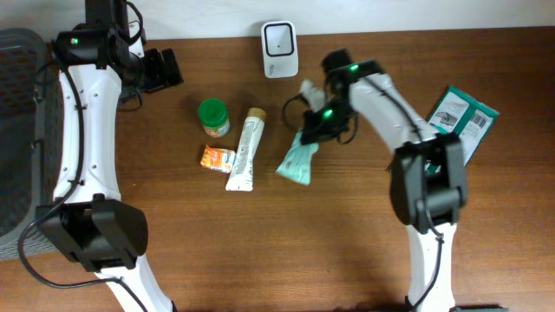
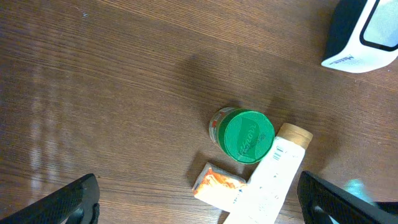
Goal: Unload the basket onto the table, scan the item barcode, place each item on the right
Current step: 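Reach the right gripper to the mint-green sachet and grasp it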
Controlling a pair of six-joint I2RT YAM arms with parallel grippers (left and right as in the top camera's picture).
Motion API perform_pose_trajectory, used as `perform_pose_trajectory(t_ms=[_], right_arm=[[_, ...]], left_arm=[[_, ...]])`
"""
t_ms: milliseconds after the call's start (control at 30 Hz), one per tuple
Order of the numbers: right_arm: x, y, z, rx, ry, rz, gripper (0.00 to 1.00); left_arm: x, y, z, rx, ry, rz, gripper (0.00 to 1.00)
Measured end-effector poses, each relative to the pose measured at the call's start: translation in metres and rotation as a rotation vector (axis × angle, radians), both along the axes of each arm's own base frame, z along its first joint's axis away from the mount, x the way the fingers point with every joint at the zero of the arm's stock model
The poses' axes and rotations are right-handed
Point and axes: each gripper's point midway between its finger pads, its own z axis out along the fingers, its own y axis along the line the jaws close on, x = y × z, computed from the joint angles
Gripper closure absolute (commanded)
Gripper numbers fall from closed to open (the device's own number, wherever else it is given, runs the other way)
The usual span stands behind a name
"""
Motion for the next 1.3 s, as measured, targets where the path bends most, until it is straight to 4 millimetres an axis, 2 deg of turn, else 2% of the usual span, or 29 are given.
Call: perform_pose_trajectory(t_ms=[33,67,133,167,233,300,367,433,500,533,600,667,733,800,900,1067,1167,1200,1233,1300], right_arm=[[0.006,-0.008,0.007,0.001,-0.007,-0.04,0.96],[0.017,-0.025,0.016,-0.003,-0.004,-0.145,0.96],[0.034,-0.045,0.019,-0.017,-0.009,-0.279,0.96],[0.042,-0.055,0.012,-0.04,0.002,-0.382,0.96],[0.036,-0.053,-0.008,-0.076,0.055,-0.484,0.96],[0.021,-0.04,-0.029,-0.112,0.107,-0.519,0.6],[0.012,-0.025,-0.035,-0.131,0.118,-0.502,0.38],[0.002,-0.018,-0.033,-0.144,0.126,-0.448,0.28],[-0.008,-0.028,-0.018,-0.176,0.161,-0.39,0.25],[-0.004,-0.033,-0.008,-0.173,0.146,-0.374,0.25],[0.009,-0.049,0.009,-0.147,0.082,-0.324,0.26],[0.011,-0.058,0.012,-0.12,0.046,-0.243,0.27],[0.009,-0.056,0.011,-0.087,0.019,-0.152,0.28],[0.005,-0.048,0.002,-0.056,0.028,-0.091,0.3],[-0.002,-0.036,-0.025,-0.012,0.077,-0.021,0.37],[-0.007,-0.028,-0.031,0.038,0.109,0.002,0.48],[-0.012,-0.023,-0.043,0.051,0.147,0.008,0.52],[-0.015,-0.02,-0.045,0.063,0.165,0.01,0.6],[-0.018,-0.015,-0.047,0.082,0.18,0.017,0.75],[-0.02,-0.013,-0.046,0.094,0.19,0.015,0.93]], left_arm=[[0.0,0.0,0.0,0.0,0.0,0.0,0.01],[0.0,0.0,0.0,0.0,0.0,0.0,0.01],[0.0,0.0,0.0,0.0,0.0,0.0,0.01],[0.0,0.0,0.0,0.0,0.0,0.0,0.01],[0.0,0.0,0.0,0.0,-0.001,0.0,0.01],[0.0,0.0,0.0,0.0,0.0,0.0,0.01],[0.0,0.0,0.0,0.0,0.0,0.0,0.01],[0.0,0.0,0.0,0.0,0.0,0.0,0.01],[0.0,0.0,0.0,0.0,0.0,0.0,0.01],[0.0,0.0,0.0,0.0,0.0,0.0,0.01],[0.0,0.0,0.0,0.0,0.0,0.0,0.01],[0.0,0.0,0.0,0.0,0.0,0.0,0.01],[0.0,0.0,0.0,0.0,0.0,0.0,0.01],[0.0,0.0,0.0,0.0,0.0,0.0,0.01],[0.0,0.0,0.0,0.0,0.0,0.0,0.01],[0.0,0.0,0.0,0.0,0.0,0.0,0.01],[0.0,0.0,0.0,0.0,0.0,0.0,0.01],[0.0,0.0,0.0,0.0,0.0,0.0,0.01],[0.0,0.0,0.0,0.0,0.0,0.0,0.01],[0.0,0.0,0.0,0.0,0.0,0.0,0.01]])
